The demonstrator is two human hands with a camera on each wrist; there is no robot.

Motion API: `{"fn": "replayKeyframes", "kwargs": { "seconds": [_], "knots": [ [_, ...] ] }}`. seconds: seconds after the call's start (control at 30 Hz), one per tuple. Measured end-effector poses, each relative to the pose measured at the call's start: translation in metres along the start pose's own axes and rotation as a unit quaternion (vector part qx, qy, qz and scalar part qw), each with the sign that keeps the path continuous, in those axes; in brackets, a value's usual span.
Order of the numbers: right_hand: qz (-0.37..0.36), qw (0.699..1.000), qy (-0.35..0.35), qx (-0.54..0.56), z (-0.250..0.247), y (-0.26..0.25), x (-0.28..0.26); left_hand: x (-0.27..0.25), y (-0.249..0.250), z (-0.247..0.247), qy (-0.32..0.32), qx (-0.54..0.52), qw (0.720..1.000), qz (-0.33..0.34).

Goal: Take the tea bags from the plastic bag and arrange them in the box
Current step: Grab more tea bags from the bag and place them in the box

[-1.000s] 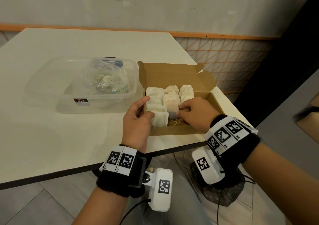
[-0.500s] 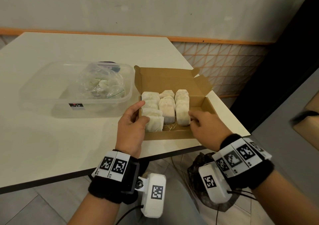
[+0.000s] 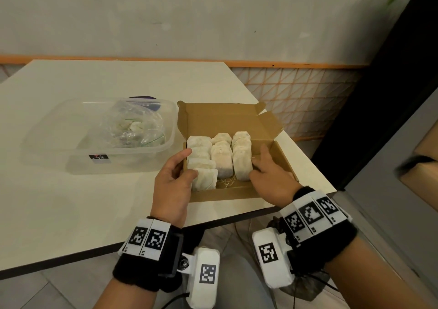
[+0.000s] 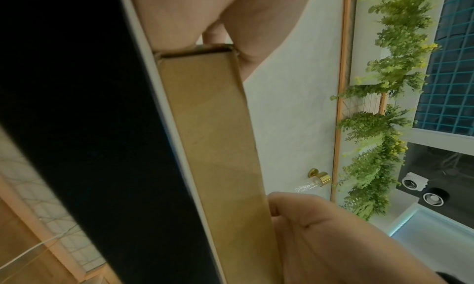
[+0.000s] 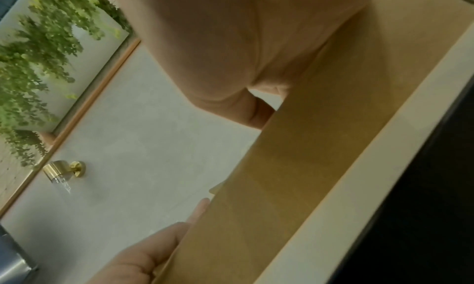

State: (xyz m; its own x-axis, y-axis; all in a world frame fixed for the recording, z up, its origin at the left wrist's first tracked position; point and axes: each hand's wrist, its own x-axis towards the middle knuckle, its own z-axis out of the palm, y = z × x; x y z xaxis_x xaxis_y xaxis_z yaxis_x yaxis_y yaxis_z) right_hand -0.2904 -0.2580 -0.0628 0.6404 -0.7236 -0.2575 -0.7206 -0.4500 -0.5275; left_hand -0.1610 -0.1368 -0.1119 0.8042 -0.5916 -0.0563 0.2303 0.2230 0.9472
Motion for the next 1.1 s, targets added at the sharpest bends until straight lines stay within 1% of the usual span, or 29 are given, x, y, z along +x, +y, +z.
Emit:
{"fn": "replayKeyframes", "kwargs": {
  "seconds": [0.07,0.17,0.23,0.3,0.37,0.4,0.47,0.53,0.57,0.6,0.67,0.73,0.77,0.87,0.9,0.93,0.97,1.03,1.07,1.1],
  "knots": [
    [-0.003,0.999,0.009,0.038,0.0,0.002,0.001,0.0,0.0,-0.001,0.003,0.019,1.0,0.001],
    [-0.042,0.988,0.086,0.122,-0.001,-0.001,0.0,-0.004,0.005,-0.006,0.016,0.078,0.997,0.018],
    [-0.092,0.98,0.126,0.124,-0.012,-0.016,-0.004,-0.011,0.022,-0.015,0.009,0.152,0.987,0.041],
    [-0.162,0.972,0.126,0.117,-0.028,-0.041,-0.012,-0.016,0.048,-0.026,-0.016,0.238,0.97,0.056],
    [-0.228,0.962,0.094,0.115,-0.04,-0.072,-0.015,-0.019,0.08,-0.037,-0.033,0.265,0.96,0.086],
    [-0.254,0.958,0.075,0.108,-0.042,-0.089,-0.013,-0.017,0.095,-0.044,-0.018,0.266,0.957,0.112],
    [-0.287,0.955,0.04,0.067,-0.041,-0.121,-0.005,-0.001,0.122,-0.058,0.046,0.269,0.948,0.161],
    [-0.299,0.954,0.014,-0.004,-0.031,-0.15,0.009,0.03,0.139,-0.073,0.12,0.28,0.938,0.166],
    [-0.301,0.953,0.002,-0.033,-0.024,-0.163,0.018,0.048,0.143,-0.081,0.149,0.292,0.933,0.149],
    [-0.301,0.952,-0.007,-0.053,-0.016,-0.174,0.026,0.065,0.146,-0.087,0.168,0.306,0.93,0.116],
    [-0.295,0.951,-0.014,-0.087,0.0,-0.19,0.041,0.087,0.146,-0.095,0.168,0.347,0.923,0.019],
    [-0.288,0.948,-0.021,-0.131,0.014,-0.2,0.051,0.096,0.144,-0.094,0.118,0.419,0.898,-0.064],
    [-0.285,0.947,-0.024,-0.147,0.02,-0.203,0.054,0.098,0.142,-0.092,0.09,0.451,0.884,-0.086],
    [-0.274,0.944,-0.023,-0.183,0.028,-0.209,0.059,0.099,0.139,-0.087,0.039,0.531,0.838,-0.124],
    [-0.277,0.941,-0.021,-0.195,0.028,-0.21,0.059,0.1,0.138,-0.087,0.032,0.542,0.829,-0.131],
    [-0.282,0.937,-0.019,-0.207,0.029,-0.21,0.061,0.103,0.137,-0.089,0.026,0.537,0.832,-0.137],
    [-0.289,0.932,-0.015,-0.216,0.03,-0.21,0.062,0.106,0.135,-0.092,0.025,0.509,0.848,-0.143],
    [-0.304,0.922,-0.012,-0.238,0.034,-0.208,0.063,0.112,0.132,-0.098,0.023,0.405,0.899,-0.164],
    [-0.306,0.919,-0.014,-0.249,0.037,-0.207,0.065,0.115,0.131,-0.101,0.022,0.35,0.919,-0.177],
    [-0.308,0.917,-0.02,-0.254,0.04,-0.206,0.067,0.116,0.131,-0.103,0.019,0.305,0.933,-0.191]
  ]
}}
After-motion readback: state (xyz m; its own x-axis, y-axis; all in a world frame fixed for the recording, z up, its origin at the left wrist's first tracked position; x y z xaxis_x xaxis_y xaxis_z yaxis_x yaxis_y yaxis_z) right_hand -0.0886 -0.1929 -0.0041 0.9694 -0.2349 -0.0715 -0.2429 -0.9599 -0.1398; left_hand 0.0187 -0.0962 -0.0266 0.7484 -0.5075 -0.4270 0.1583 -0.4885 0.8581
